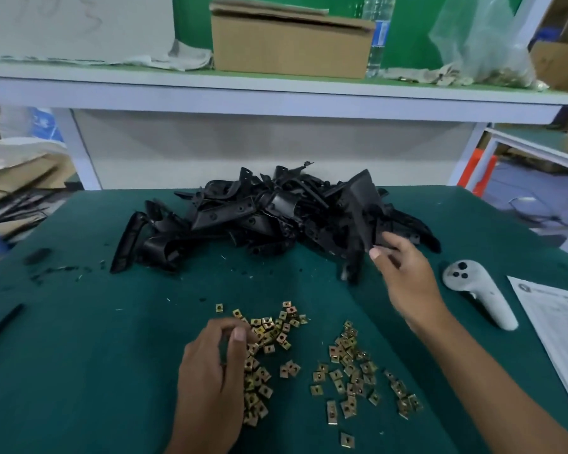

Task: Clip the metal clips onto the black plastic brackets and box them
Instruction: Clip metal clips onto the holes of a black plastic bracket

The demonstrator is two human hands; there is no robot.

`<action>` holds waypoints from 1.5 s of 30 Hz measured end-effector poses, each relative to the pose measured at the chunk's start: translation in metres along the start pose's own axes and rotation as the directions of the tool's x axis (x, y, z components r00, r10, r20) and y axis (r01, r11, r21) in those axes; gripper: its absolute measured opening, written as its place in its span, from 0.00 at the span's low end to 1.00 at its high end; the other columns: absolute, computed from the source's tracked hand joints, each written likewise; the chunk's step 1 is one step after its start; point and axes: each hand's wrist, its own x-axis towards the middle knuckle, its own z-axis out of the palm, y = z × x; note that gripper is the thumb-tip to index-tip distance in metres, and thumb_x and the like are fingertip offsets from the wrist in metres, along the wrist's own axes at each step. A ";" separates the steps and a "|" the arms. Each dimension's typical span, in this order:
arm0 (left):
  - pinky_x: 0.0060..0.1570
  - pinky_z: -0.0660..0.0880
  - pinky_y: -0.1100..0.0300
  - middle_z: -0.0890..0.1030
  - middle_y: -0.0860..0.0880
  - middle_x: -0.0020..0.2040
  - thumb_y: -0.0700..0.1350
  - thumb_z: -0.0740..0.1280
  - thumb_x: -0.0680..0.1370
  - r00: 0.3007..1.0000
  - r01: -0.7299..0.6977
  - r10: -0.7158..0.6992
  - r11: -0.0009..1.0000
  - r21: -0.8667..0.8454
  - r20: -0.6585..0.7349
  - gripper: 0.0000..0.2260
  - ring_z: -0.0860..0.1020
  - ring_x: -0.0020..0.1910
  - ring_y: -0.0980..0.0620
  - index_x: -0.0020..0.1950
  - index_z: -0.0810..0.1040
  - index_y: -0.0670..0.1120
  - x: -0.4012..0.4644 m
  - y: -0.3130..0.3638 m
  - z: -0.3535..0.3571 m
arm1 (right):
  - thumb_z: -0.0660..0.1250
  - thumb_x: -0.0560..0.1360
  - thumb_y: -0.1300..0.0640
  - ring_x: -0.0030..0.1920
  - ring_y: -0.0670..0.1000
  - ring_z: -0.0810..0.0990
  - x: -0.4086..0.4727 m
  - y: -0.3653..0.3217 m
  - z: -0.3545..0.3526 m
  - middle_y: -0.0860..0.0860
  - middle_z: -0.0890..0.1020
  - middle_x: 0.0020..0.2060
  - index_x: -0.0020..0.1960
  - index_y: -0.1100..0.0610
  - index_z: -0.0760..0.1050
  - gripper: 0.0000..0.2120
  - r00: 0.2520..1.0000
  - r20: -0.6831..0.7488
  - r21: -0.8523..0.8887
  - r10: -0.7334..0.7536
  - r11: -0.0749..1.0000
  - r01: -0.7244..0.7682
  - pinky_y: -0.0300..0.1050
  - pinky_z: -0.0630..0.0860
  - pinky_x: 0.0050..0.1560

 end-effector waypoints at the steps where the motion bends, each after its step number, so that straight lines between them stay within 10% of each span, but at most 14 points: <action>1: 0.52 0.78 0.45 0.82 0.64 0.50 0.70 0.50 0.79 1.000 0.000 0.000 1.000 -0.010 -0.002 0.15 0.81 0.52 0.55 0.53 0.73 0.68 0.000 0.000 0.000 | 0.65 0.82 0.49 0.60 0.39 0.78 -0.015 -0.004 0.000 0.34 0.79 0.55 0.75 0.46 0.68 0.22 0.996 0.015 -0.061 -0.088 0.994 0.088 0.38 0.73 0.58; 7: 0.61 0.76 0.58 0.77 0.62 0.67 0.71 0.66 0.74 1.000 0.000 -0.007 0.944 -0.331 -0.019 0.32 0.77 0.65 0.59 0.75 0.61 0.66 -0.001 0.008 -0.002 | 0.57 0.79 0.39 0.63 0.33 0.69 -0.093 -0.007 0.028 0.33 0.68 0.59 0.73 0.35 0.63 0.22 0.786 0.438 -0.253 -0.435 0.780 0.573 0.24 0.64 0.60; 10: 0.53 0.74 0.73 0.81 0.66 0.56 0.65 0.69 0.73 0.987 -0.045 0.001 0.962 -0.270 -0.160 0.18 0.79 0.55 0.66 0.62 0.74 0.69 0.002 0.006 -0.006 | 0.58 0.79 0.39 0.60 0.35 0.72 -0.096 -0.001 0.034 0.34 0.69 0.59 0.73 0.36 0.65 0.22 0.694 0.550 -0.239 -0.465 0.708 0.664 0.27 0.69 0.57; 17: 0.48 0.81 0.54 0.84 0.45 0.47 0.60 0.70 0.76 0.991 -0.075 0.027 0.921 -0.382 -0.128 0.11 0.84 0.48 0.46 0.53 0.74 0.59 0.002 0.003 -0.008 | 0.51 0.79 0.29 0.63 0.36 0.74 -0.070 0.022 0.019 0.30 0.77 0.58 0.63 0.31 0.73 0.19 0.748 0.570 -0.146 -0.340 0.854 0.500 0.34 0.71 0.57; 24: 0.43 0.82 0.46 0.84 0.47 0.49 0.61 0.72 0.77 0.974 0.001 0.094 0.910 -0.415 0.207 0.18 0.85 0.46 0.43 0.62 0.75 0.55 -0.009 0.004 0.001 | 0.62 0.74 0.35 0.56 0.37 0.72 -0.064 0.027 0.017 0.32 0.75 0.48 0.50 0.33 0.75 0.07 0.715 0.637 -0.267 -0.289 0.787 0.556 0.31 0.67 0.53; 27: 0.42 0.82 0.54 0.85 0.47 0.47 0.58 0.72 0.78 0.965 -0.002 0.110 0.910 -0.415 0.238 0.16 0.85 0.45 0.46 0.61 0.75 0.53 -0.010 0.005 0.003 | 0.64 0.73 0.37 0.56 0.37 0.73 -0.065 0.025 0.016 0.33 0.77 0.45 0.50 0.37 0.76 0.08 0.741 0.614 -0.261 -0.273 0.816 0.516 0.29 0.68 0.52; 31: 0.43 0.81 0.39 0.83 0.44 0.48 0.55 0.72 0.76 0.972 0.061 0.041 0.905 -0.421 0.230 0.17 0.83 0.46 0.40 0.61 0.76 0.52 -0.010 0.002 0.003 | 0.72 0.73 0.44 0.52 0.41 0.78 -0.066 0.021 0.013 0.35 0.79 0.49 0.50 0.37 0.77 0.07 0.766 0.587 -0.190 -0.261 0.876 0.443 0.31 0.72 0.49; 36: 0.41 0.82 0.54 0.84 0.49 0.48 0.56 0.73 0.75 0.960 0.039 0.073 0.921 -0.388 0.270 0.15 0.84 0.44 0.48 0.60 0.77 0.55 -0.011 0.005 0.004 | 0.74 0.72 0.49 0.43 0.43 0.84 -0.066 0.011 0.011 0.45 0.86 0.43 0.50 0.43 0.83 0.08 0.861 0.471 0.167 -0.193 0.978 0.128 0.32 0.77 0.45; 40: 0.37 0.77 0.44 0.83 0.46 0.41 0.58 0.74 0.73 0.938 0.051 0.066 0.945 -0.324 0.340 0.17 0.81 0.38 0.41 0.60 0.78 0.56 -0.014 0.006 0.004 | 0.76 0.74 0.53 0.49 0.47 0.85 -0.066 0.005 0.011 0.48 0.86 0.49 0.54 0.45 0.84 0.10 0.853 0.508 0.386 -0.116 0.916 -0.106 0.37 0.79 0.46; 45: 0.37 0.75 0.68 0.84 0.57 0.45 0.62 0.73 0.70 0.930 -0.003 0.072 0.982 -0.189 0.360 0.16 0.83 0.42 0.55 0.57 0.80 0.63 -0.012 0.006 0.004 | 0.75 0.72 0.51 0.51 0.45 0.85 -0.074 -0.001 0.014 0.49 0.87 0.53 0.54 0.45 0.84 0.10 0.829 0.546 0.398 -0.121 0.908 -0.129 0.35 0.78 0.47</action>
